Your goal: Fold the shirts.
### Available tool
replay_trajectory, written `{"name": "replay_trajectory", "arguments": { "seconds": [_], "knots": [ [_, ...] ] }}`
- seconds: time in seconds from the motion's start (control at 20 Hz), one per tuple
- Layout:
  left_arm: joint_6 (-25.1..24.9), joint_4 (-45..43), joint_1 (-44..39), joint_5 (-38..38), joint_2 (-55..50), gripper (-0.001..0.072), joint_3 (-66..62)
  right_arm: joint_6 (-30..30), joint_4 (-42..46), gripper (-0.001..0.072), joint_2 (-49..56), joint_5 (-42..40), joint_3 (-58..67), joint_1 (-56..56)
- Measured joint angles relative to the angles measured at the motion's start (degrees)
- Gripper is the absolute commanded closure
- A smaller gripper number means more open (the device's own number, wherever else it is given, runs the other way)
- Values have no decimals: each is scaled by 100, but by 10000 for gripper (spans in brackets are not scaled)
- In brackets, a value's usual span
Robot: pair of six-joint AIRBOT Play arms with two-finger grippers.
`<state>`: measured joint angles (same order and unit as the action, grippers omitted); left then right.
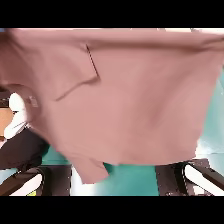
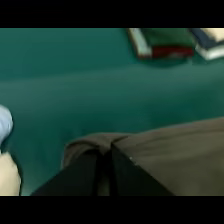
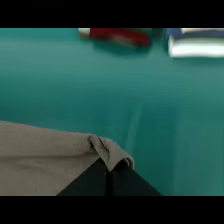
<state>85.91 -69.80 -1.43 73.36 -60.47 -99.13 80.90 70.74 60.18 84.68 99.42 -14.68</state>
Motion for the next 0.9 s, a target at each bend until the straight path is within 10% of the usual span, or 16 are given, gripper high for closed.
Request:
{"name": "replay_trajectory", "arguments": {
  "seconds": [0.4, 0.9],
  "knots": [
    [-527, 328, 2, -833, -2555, 674, 1392, 7, 402, 697, 2208, -973, -1235, 575],
    [-682, 476, 2, -710, -3051, 673, 1574, 2, 509, 696, 2953, -1084, -979, 608]
  ]
}}
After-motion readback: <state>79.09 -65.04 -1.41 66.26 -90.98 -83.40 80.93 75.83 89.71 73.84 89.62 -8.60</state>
